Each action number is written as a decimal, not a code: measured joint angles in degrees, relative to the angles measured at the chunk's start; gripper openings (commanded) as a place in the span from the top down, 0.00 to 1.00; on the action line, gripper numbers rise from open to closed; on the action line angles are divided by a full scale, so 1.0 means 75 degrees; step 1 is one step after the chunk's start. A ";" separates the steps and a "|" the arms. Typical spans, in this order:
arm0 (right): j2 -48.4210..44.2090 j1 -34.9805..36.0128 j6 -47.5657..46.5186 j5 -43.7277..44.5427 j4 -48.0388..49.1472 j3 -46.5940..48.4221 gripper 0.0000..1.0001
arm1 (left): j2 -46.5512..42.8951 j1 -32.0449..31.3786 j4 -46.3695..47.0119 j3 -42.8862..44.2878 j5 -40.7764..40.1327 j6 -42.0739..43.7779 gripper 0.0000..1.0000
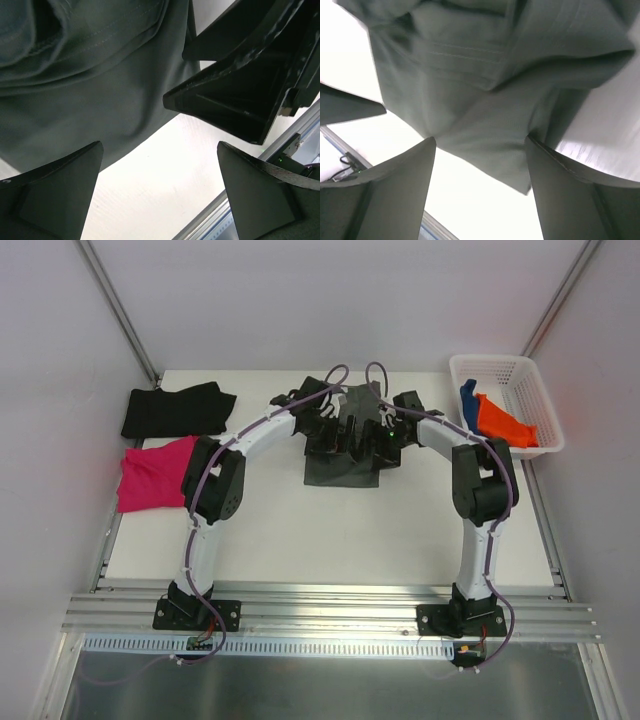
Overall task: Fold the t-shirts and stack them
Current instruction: Fold the folded rectangular tshirt in 1/3 of the way
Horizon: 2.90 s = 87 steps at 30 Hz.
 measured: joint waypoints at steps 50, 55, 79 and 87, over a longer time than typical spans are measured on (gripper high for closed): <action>0.0533 0.0268 0.0886 -0.0734 0.0035 0.1929 0.23 | -0.1539 0.1110 -0.0102 -0.1728 -0.1571 0.0388 0.01; 0.0539 0.0510 0.1020 -0.0848 0.0160 0.1929 0.23 | -0.1562 0.1067 -0.0128 -0.1728 -0.1606 0.0405 0.01; 0.0542 0.1003 0.0877 -0.0787 0.0143 0.1361 0.23 | -0.1562 0.1402 -0.0131 -0.1370 -0.1830 0.0405 0.01; 0.0676 0.1014 0.0513 -0.0449 0.0017 0.1332 0.23 | -0.1562 0.1536 -0.0125 -0.1378 -0.1795 0.0396 0.01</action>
